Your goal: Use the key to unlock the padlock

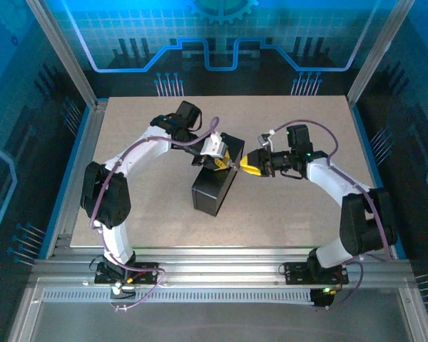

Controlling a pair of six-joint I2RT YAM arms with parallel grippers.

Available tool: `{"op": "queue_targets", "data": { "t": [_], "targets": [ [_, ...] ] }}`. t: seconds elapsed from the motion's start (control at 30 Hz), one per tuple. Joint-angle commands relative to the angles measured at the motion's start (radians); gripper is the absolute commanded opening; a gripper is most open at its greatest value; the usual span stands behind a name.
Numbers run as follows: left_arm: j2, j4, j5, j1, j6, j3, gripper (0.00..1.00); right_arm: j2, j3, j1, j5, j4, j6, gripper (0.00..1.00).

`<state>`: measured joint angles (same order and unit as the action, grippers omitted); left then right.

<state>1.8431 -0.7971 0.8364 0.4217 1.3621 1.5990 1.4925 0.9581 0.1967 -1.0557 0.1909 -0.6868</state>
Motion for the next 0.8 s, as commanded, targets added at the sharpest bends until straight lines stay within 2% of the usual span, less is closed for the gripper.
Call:
{"op": "queue_targets", "data": {
  "t": [0.0, 0.1, 0.17, 0.3, 0.47, 0.57, 0.77],
  "targets": [
    [0.007, -0.08, 0.09, -0.003, 0.023, 0.05, 0.07, -0.082, 0.036, -0.028, 0.037, 0.144, 0.201, 0.41],
    [0.016, -0.125, 0.091, -0.005, 0.028, 0.072, 0.08, -0.142, 0.053, -0.01, 0.131, 0.182, 0.383, 0.39],
    [0.036, -0.186, 0.102, -0.005, 0.044, 0.109, 0.08, -0.196, 0.028, 0.011, 0.19, 0.131, 0.488, 0.36],
    [0.066, -0.261, 0.112, -0.005, 0.061, 0.162, 0.08, -0.304, -0.049, 0.082, 0.391, 0.037, 0.732, 0.34],
    [0.066, -0.271, 0.12, -0.005, 0.063, 0.17, 0.08, -0.401, -0.25, 0.159, 0.48, -0.289, 0.917, 0.35],
    [0.063, -0.273, 0.125, -0.006, 0.068, 0.172, 0.08, -0.371, -0.3, 0.206, 0.546, -0.401, 1.021, 0.36],
    [0.068, -0.281, 0.132, -0.006, 0.077, 0.178, 0.08, -0.277, -0.27, 0.269, 0.654, -0.442, 1.168, 0.35]
  ]
}}
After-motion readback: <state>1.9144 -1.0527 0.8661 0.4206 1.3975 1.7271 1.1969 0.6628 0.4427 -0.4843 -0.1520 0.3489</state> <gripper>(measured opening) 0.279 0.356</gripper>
